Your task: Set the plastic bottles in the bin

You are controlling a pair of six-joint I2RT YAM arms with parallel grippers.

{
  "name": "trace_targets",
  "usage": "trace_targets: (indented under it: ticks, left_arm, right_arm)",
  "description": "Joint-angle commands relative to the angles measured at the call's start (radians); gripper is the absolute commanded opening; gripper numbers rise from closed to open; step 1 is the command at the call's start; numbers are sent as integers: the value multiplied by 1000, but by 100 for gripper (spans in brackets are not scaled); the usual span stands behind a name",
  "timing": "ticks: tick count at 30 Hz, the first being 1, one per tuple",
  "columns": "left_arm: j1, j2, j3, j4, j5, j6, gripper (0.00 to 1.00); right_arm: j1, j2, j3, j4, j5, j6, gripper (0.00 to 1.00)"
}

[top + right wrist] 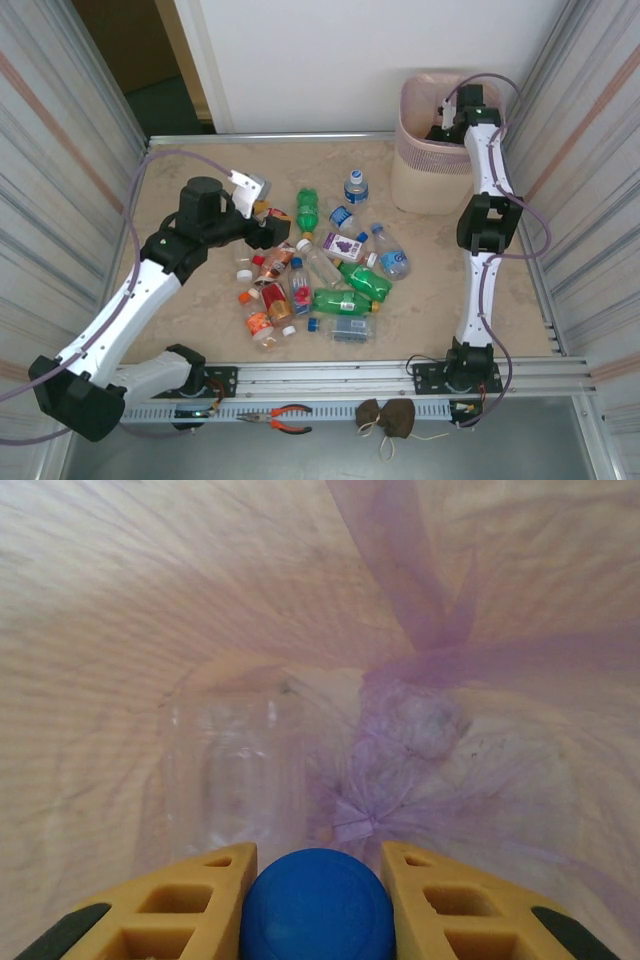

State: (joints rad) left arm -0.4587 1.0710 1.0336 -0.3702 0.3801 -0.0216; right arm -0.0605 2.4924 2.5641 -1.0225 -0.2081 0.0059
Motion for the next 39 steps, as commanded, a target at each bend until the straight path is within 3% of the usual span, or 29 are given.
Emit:
trace_targets:
  ticks: [1,18,31,34,39]
  left_arm:
    - [8,3,-20,14,6,-25,80]
    - [9,45,-3,-19,-23,-39,80]
    - [26,32,-24,-39,-83,-97,78]
    - [40,39,-27,-62,-143,-145,77]
    - [110,67,-37,-121,-159,-226,76]
  right_arm:
    - [2,31,31,-39,1,-13,26]
    - [2,-84,31,-36,40,-4,55]
    - [4,-287,30,-36,70,-25,56]
    - [5,-349,16,-37,65,-22,56]
    - [11,-509,-129,18,50,-10,56]
